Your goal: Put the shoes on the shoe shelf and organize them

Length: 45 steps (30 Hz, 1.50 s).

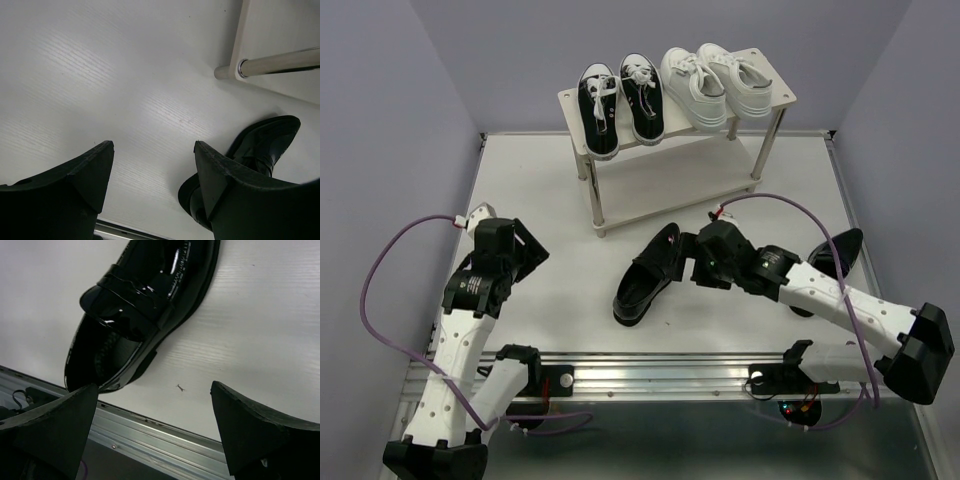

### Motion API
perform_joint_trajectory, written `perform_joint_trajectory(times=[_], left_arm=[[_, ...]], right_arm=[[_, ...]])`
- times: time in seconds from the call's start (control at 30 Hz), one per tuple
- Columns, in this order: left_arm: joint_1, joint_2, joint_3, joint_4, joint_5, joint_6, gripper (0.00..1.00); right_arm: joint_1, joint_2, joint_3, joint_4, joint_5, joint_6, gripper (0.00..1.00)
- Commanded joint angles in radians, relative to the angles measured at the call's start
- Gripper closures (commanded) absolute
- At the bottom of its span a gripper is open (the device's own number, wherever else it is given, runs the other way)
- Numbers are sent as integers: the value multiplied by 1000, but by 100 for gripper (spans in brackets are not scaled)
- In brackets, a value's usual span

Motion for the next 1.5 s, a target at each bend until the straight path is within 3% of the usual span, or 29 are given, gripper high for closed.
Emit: perform_joint_trajectory(times=[0.0, 0.33, 0.53, 0.63, 0.73, 0.77, 0.87, 1.0, 1.3, 1.37, 1.47], left_arm=[[-3, 5, 10, 35, 7, 2, 24], [-3, 8, 12, 41, 18, 1, 24], [-2, 18, 13, 43, 17, -1, 24], [-2, 24, 18, 46, 18, 2, 24], [-3, 28, 22, 46, 17, 5, 24], [-3, 29, 26, 46, 15, 8, 24], [-3, 34, 27, 48, 12, 10, 24], [-3, 52, 26, 60, 17, 19, 24], [-3, 63, 15, 86, 29, 27, 24], [-3, 64, 12, 87, 30, 28, 24], [-3, 61, 13, 87, 30, 28, 24]], right_arm=[[10, 35, -10, 200, -55, 54, 0], [83, 218, -44, 328, -79, 89, 1], [120, 303, -59, 334, -61, 104, 13], [120, 302, -76, 331, -47, 106, 38], [120, 285, -83, 322, -24, 101, 53], [120, 272, -80, 294, -4, 95, 65], [120, 241, -77, 218, 32, 94, 85], [120, 160, -79, 116, 92, 58, 99], [120, 141, 48, -193, 154, -192, 96], [120, 146, 52, -204, 152, -224, 84], [120, 161, 65, -217, 160, -227, 53]])
